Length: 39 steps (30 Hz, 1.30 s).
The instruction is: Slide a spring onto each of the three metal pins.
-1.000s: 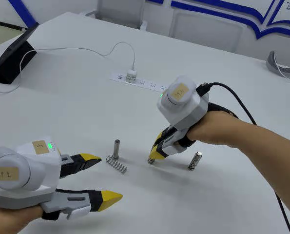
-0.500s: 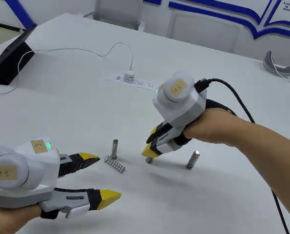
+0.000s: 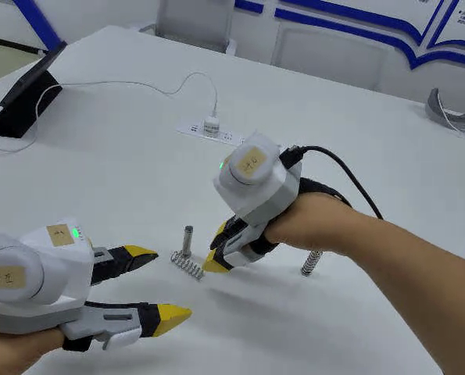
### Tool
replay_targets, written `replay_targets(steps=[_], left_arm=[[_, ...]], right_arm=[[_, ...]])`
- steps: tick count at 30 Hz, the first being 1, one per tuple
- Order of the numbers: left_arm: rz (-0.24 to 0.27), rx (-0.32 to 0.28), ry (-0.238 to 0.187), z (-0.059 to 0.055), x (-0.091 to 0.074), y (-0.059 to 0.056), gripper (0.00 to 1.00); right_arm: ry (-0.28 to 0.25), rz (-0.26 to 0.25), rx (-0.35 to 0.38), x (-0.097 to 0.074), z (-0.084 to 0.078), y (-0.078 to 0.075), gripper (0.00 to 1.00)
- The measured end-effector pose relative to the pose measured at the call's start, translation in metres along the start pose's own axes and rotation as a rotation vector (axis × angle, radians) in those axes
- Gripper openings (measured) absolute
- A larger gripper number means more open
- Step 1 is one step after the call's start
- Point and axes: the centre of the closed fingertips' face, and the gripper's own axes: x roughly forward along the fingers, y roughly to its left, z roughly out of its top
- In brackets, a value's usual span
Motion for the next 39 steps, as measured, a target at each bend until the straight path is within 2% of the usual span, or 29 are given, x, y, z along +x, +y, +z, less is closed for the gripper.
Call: replay_targets(steps=[11,21,32,39], left_arm=[[0.000,-0.003,0.004,-0.001,0.000,0.002,0.57],[-0.002,-0.003,0.002,-0.001,0.000,0.003,0.56],[0.001,0.000,0.007,-0.002,-0.001,0.004,0.56],[0.002,0.005,0.014,-0.003,-0.001,0.005,0.55]], right_arm=[[0.002,-0.028,0.098,0.017,-0.006,0.000,0.18],[0.020,-0.065,0.146,0.028,-0.010,0.000,0.16],[0.015,-0.066,0.156,0.030,-0.010,0.001,0.12],[0.018,-0.057,0.122,0.022,-0.011,0.006,0.12]])
